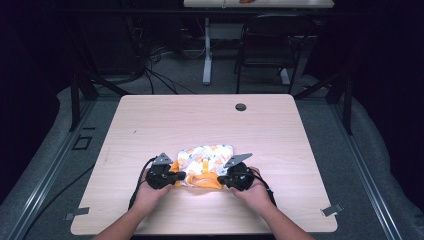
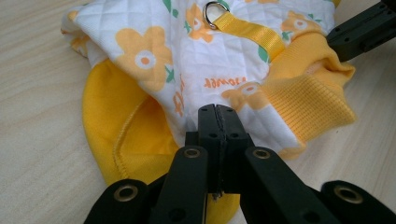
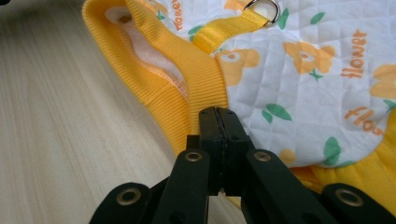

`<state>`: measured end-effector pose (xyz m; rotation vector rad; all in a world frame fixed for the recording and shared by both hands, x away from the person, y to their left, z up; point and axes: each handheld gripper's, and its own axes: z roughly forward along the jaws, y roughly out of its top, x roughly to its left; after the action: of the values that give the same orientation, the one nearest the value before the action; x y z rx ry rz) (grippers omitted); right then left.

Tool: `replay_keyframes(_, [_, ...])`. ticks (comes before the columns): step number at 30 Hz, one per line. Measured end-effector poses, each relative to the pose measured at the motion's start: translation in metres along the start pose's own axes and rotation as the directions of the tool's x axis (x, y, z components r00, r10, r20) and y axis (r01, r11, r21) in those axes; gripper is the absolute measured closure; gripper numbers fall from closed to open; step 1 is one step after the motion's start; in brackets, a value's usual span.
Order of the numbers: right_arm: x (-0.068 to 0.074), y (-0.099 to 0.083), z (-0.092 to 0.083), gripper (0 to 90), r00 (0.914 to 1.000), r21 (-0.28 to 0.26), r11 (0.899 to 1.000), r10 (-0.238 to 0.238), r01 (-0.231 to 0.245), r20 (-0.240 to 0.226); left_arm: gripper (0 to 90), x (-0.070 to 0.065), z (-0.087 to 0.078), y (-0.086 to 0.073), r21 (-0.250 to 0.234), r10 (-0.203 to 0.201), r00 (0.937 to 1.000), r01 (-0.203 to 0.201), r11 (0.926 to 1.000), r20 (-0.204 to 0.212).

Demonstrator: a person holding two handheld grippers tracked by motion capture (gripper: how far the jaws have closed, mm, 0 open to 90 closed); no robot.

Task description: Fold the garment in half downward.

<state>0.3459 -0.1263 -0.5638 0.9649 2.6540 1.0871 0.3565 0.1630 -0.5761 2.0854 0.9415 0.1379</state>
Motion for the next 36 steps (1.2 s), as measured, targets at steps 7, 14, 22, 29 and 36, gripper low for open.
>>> replay_keyframes(7, [-0.005, 0.004, 0.002, 89.8, 0.9999, 0.004, 1.0, 0.002, -0.002, 0.011, 90.0, 0.005, 0.002, 0.002, -0.011, -0.014, 0.9999, 0.014, 0.9998, -0.003])
replay_keyframes(14, [-0.008, 0.007, 0.004, 89.8, 0.9998, 0.003, 1.0, 0.009, -0.009, 0.019, 90.0, 0.007, 0.003, 0.002, -0.021, -0.023, 0.9997, 0.023, 0.9995, -0.005])
replay_keyframes(22, [-0.008, 0.007, 0.004, 89.6, 0.9998, -0.002, 1.0, 0.014, -0.014, 0.017, 90.0, 0.006, 0.003, 0.002, -0.025, -0.024, 0.9997, 0.024, 0.9994, -0.009])
replay_keyframes(29, [-0.002, 0.008, -0.005, 89.1, 0.9999, -0.04, 0.999, 0.006, -0.007, -0.011, 90.0, 0.004, 0.001, 0.003, -0.026, -0.023, 0.9997, 0.023, 0.9994, -0.006])
replay_keyframes(36, [0.004, 0.006, -0.024, 88.9, 0.9998, -0.084, 0.996, -0.005, 0.004, -0.019, 89.9, 0.001, -0.01, 0.009, -0.043, -0.008, 1.0, 0.008, 0.9991, -0.003])
